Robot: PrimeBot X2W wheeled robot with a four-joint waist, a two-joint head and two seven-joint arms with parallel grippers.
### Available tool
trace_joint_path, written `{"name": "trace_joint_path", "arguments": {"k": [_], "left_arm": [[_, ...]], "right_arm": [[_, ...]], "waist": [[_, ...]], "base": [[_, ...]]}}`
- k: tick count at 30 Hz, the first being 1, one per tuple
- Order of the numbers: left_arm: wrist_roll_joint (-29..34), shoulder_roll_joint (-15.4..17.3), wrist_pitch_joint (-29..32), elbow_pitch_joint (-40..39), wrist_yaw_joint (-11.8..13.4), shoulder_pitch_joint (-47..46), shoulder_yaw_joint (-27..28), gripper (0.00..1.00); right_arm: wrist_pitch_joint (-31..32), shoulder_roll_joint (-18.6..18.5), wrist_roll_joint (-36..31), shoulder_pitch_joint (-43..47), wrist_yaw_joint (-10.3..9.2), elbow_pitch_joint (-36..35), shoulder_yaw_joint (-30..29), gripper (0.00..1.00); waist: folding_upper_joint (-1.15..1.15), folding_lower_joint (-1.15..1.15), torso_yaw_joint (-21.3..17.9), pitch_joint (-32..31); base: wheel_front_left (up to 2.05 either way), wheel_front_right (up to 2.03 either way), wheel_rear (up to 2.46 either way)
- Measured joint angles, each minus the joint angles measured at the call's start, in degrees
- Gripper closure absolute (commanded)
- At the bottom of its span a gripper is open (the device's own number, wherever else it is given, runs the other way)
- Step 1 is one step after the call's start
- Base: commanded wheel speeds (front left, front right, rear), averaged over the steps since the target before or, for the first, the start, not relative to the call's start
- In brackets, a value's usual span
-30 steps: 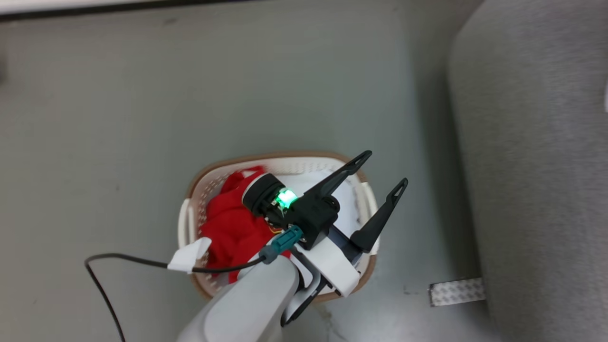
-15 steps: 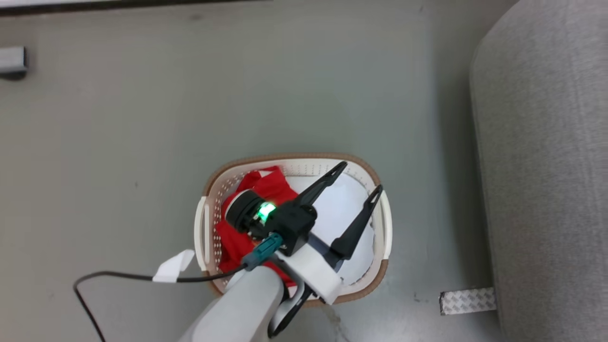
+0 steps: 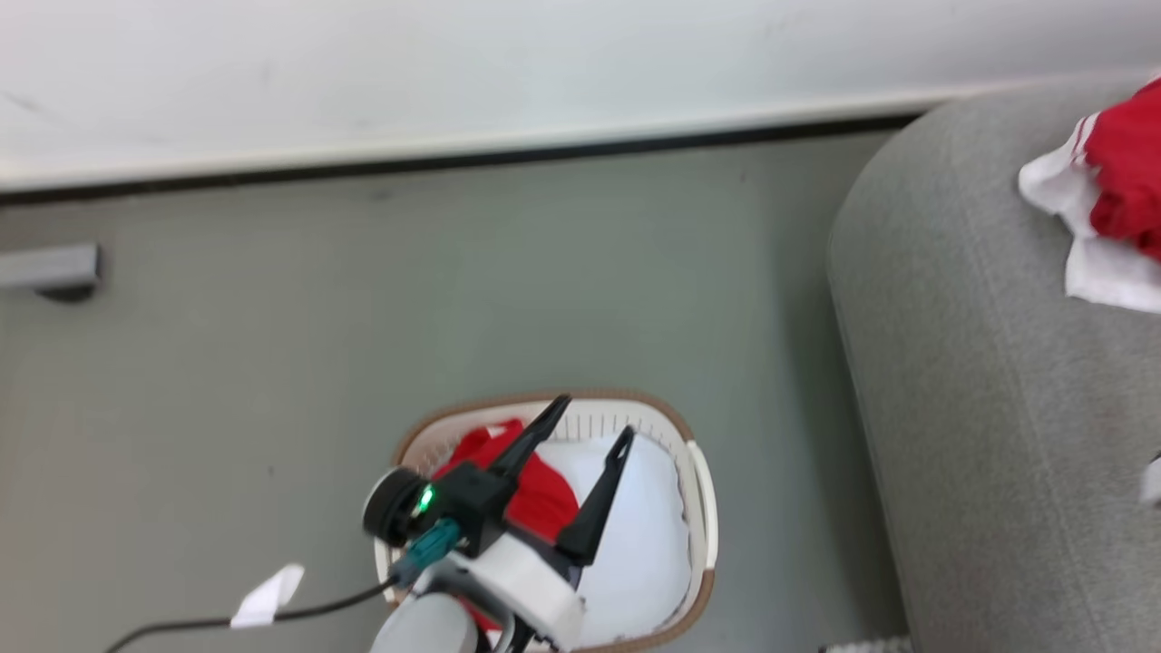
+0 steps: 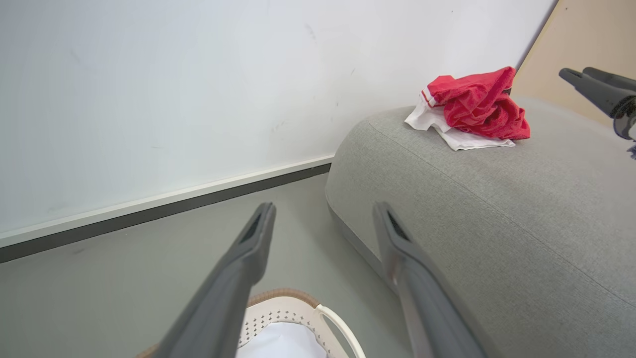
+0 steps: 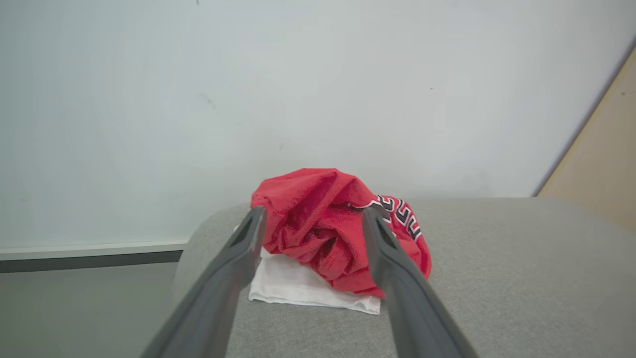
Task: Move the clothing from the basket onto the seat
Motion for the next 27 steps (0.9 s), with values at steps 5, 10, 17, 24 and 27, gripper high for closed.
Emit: {"name": "trace_joint_path", "arguments": {"k": [5, 10, 17, 24, 27], "left_arm": [[-0.12, 0.19, 0.0, -0.78, 0.91, 4.38, 2.79, 0.0], [-0.07, 0.2, 0.0, -2.25, 1.96, 8.64, 6.01, 0.0], [0.9, -0.27, 0.0, -6.97, 3.56, 16.01, 13.02, 0.0], [4.06, -0.79, 0.0, -10.25, 3.75, 21.94, 19.45, 0.0], [4.79, -1.05, 0.0, -10.68, 3.36, 23.38, 21.58, 0.0]], "right_arm": [[-0.01, 2.8, 1.37, 7.89, 0.0, -7.72, 5.19, 0.0], [-0.01, 4.19, 2.11, 13.74, 0.0, -11.9, 10.23, 0.0], [-0.03, 5.32, 4.2, 20.97, 0.0, -14.62, 17.19, 0.0], [-0.11, 5.6, 6.72, 25.72, 0.0, -14.21, 21.56, 0.0], [-0.11, 5.64, 7.48, 26.81, 0.0, -13.57, 22.75, 0.0]], "waist": [[0.0, -0.01, 0.4, -5.09], [0.0, -0.01, 1.75, -9.54], [0.0, -0.02, 4.54, -14.71], [0.0, -0.01, 6.84, -17.31], [0.0, -0.01, 7.07, -17.67]], "base": [[0.0, 0.0, 0.0], [0.0, 0.0, 0.0], [0.0, 0.0, 0.0], [0.0, 0.0, 0.0], [0.0, 0.0, 0.0]]}}
